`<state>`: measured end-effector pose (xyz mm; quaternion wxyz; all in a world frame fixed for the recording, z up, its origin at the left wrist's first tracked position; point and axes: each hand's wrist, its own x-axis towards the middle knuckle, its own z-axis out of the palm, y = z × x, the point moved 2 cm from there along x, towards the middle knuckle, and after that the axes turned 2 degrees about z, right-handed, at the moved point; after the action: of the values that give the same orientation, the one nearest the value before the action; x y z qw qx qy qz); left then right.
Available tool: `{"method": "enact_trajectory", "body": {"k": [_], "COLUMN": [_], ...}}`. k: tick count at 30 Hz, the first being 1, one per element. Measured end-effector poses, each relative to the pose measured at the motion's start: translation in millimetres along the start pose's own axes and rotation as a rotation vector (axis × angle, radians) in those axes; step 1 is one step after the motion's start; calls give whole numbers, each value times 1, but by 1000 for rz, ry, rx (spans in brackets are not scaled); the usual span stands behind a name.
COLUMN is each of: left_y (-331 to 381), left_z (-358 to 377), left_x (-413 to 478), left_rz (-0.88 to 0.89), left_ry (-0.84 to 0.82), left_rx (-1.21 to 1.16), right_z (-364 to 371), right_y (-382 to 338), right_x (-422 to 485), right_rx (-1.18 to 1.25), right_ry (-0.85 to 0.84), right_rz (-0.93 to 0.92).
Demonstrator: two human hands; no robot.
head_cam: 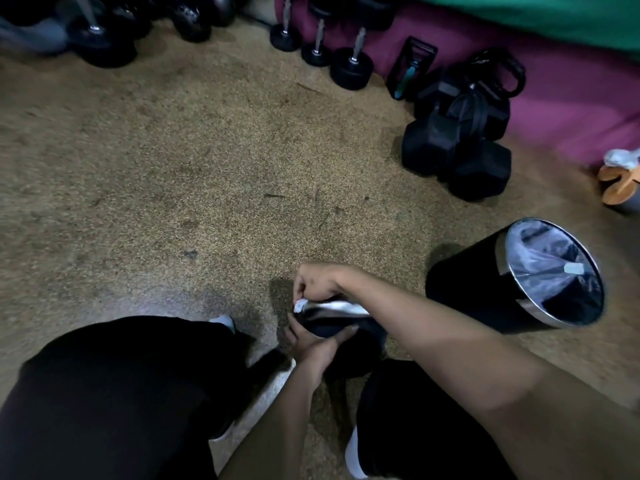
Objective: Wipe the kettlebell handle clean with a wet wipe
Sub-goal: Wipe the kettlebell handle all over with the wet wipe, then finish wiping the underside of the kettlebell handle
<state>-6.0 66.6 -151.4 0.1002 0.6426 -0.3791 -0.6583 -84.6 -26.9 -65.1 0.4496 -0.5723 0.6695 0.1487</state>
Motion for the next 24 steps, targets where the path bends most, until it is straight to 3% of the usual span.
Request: {"method": "enact_trajectory", "body": {"k": [3, 14, 24], "left_y": [-1, -4, -12], "left_z": [1, 1, 4], "left_x": [4, 3, 9], "left_rz": [22, 5, -52], "left_ry": [-58, -32, 12], "left_rx": [-29, 53, 88], "right_z": [-7, -2, 4], "right_y": [-2, 12, -26], "right_x": [-8, -7, -23], "right_rx": [-83, 71, -311], "right_ry": [25, 42, 7], "right_rz": [-27, 71, -102]}}
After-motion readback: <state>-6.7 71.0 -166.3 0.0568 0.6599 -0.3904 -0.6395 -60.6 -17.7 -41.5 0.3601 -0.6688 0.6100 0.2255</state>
